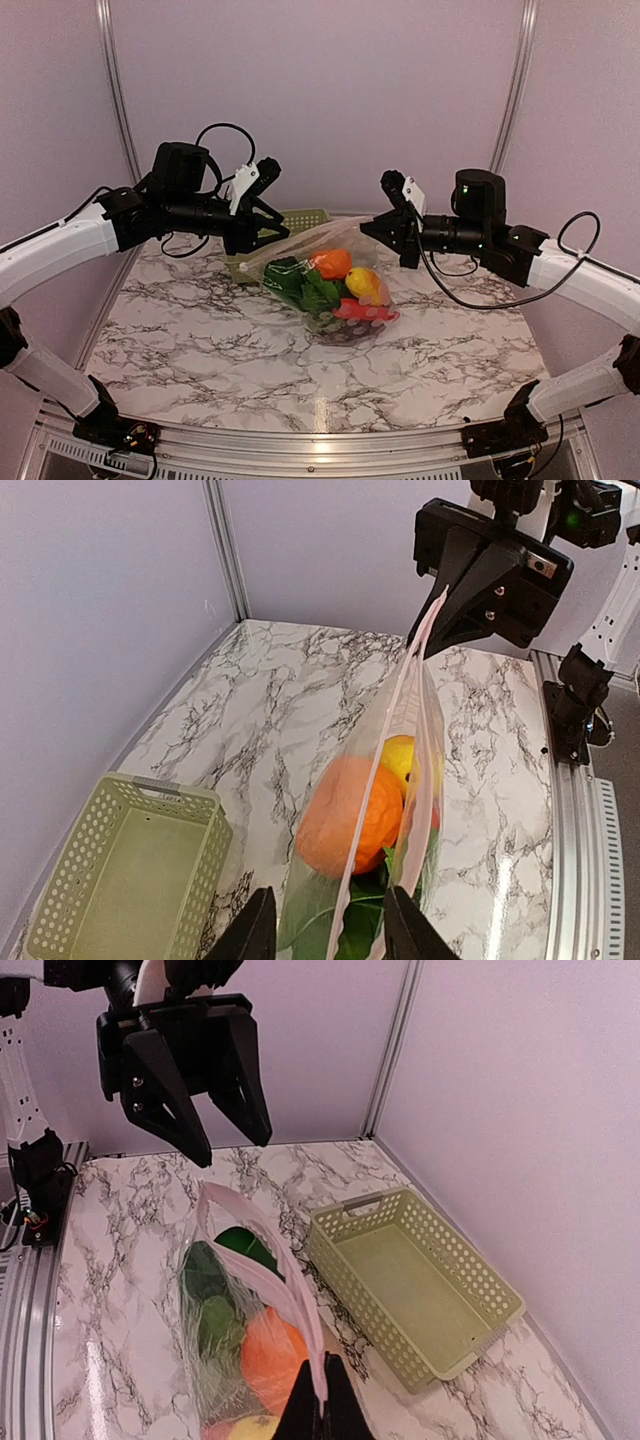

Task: Open the zip-top bag and remove the fake food
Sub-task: Open the zipper of the food storage bag at the center of the board.

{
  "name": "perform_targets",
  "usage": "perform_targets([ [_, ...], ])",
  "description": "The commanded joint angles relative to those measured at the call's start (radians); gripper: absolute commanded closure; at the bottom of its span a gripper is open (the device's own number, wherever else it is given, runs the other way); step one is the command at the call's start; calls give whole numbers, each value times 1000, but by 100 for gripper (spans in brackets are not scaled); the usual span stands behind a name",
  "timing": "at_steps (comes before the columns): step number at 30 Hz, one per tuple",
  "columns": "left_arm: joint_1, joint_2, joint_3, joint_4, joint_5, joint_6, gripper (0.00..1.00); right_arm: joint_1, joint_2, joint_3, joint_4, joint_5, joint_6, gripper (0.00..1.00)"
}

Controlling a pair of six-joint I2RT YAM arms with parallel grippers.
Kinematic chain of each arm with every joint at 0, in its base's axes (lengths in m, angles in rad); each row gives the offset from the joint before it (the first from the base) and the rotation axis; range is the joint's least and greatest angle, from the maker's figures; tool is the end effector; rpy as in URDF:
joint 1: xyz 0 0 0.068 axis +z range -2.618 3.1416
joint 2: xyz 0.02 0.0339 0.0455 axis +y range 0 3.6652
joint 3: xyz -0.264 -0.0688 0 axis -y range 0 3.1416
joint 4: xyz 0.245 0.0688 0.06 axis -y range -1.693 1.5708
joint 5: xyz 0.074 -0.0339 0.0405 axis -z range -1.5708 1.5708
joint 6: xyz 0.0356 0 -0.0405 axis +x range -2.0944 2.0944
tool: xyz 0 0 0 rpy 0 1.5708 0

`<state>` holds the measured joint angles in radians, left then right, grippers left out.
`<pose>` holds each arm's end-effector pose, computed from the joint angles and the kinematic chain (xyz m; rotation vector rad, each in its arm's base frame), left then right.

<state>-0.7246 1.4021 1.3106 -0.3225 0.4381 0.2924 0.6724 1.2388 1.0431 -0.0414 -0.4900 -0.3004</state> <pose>0.2314 -0.2250 0.3684 1.2228 1.5991 -0.7121 0.2152 0.1927 0.3495 -1.1552 1.4265 0.7047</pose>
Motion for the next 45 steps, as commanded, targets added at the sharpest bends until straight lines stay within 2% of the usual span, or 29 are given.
perform_targets([
  [1, -19, 43, 57, -50, 14, 27, 62, 13, -10, 56, -2, -11, -13, 100],
  [12, -89, 170, 167, -137, -49, 75, 73, 15, -40, 60, -62, 16, -22, 100],
  [14, -101, 185, 180, -138, -55, 78, 78, 15, -50, 56, -69, 25, -19, 100],
  [18, -124, 203, 206, -133, -55, 63, 98, 10, -88, 43, -67, 90, -12, 100],
  [19, -139, 204, 210, -123, -56, 51, 100, 4, -102, 37, -58, 102, -9, 100],
  [26, -257, 204, 223, 82, -104, -93, 100, -122, -134, 62, -14, 83, -9, 100],
  [31, -295, 261, 194, 281, -159, -317, 100, -152, -49, 109, 26, 46, -4, 100],
  [33, -298, 283, 183, 346, -221, -409, 100, -152, 1, 139, 32, 25, 24, 100],
  [38, -299, 313, 171, 414, -381, -567, 100, -148, 90, 246, -33, 129, 126, 79],
  [41, -299, 324, 171, 446, -413, -628, 100, -146, 80, 286, -112, 237, 224, 56],
  [45, -299, 345, 184, 470, -419, -670, 100, -142, 77, 391, -298, 329, 331, 52],
])
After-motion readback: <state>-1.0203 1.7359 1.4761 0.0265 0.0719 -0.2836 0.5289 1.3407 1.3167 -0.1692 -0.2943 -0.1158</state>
